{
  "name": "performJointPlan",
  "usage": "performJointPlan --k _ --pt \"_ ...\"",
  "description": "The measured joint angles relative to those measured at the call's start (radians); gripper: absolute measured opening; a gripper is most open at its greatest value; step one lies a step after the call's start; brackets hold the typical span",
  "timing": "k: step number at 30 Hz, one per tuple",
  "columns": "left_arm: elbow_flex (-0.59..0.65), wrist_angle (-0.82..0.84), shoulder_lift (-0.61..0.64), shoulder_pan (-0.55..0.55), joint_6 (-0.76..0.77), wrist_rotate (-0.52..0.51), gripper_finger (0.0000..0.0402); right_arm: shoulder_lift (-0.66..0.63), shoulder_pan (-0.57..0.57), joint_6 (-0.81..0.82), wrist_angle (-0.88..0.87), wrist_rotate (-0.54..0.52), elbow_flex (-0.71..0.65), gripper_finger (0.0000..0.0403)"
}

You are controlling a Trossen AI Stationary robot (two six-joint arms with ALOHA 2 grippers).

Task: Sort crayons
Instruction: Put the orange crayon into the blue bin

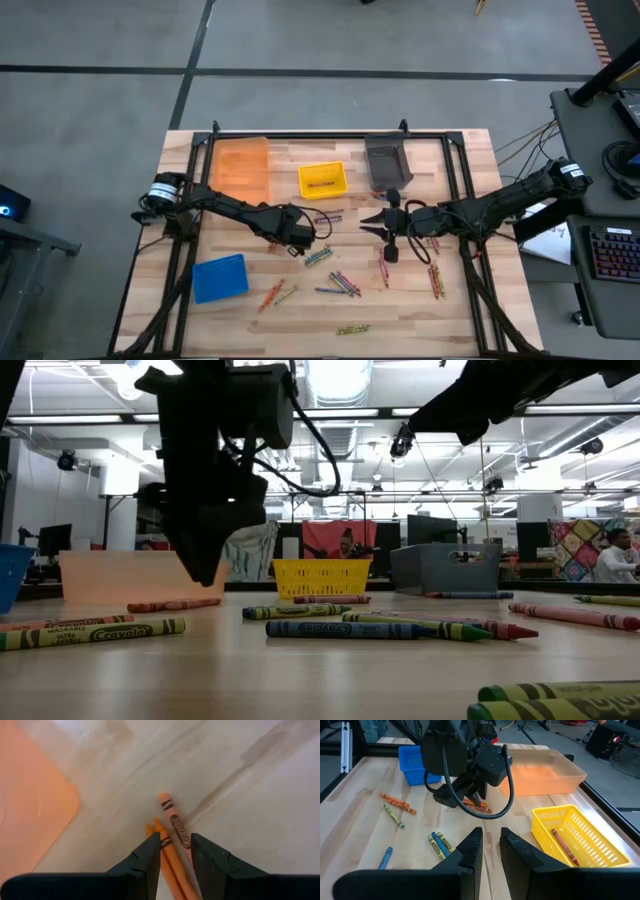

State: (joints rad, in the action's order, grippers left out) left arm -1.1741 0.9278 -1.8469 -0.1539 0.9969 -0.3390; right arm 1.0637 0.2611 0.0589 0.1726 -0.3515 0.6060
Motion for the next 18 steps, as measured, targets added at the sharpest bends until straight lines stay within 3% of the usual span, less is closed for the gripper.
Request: performJointPlan --k 18 --pt "0.036 -0.08 0.0 0.0 0.015 -0.013 0.0091 0.0 -0.003 -0.007 0.0 -0.017 0.0 0.0059"
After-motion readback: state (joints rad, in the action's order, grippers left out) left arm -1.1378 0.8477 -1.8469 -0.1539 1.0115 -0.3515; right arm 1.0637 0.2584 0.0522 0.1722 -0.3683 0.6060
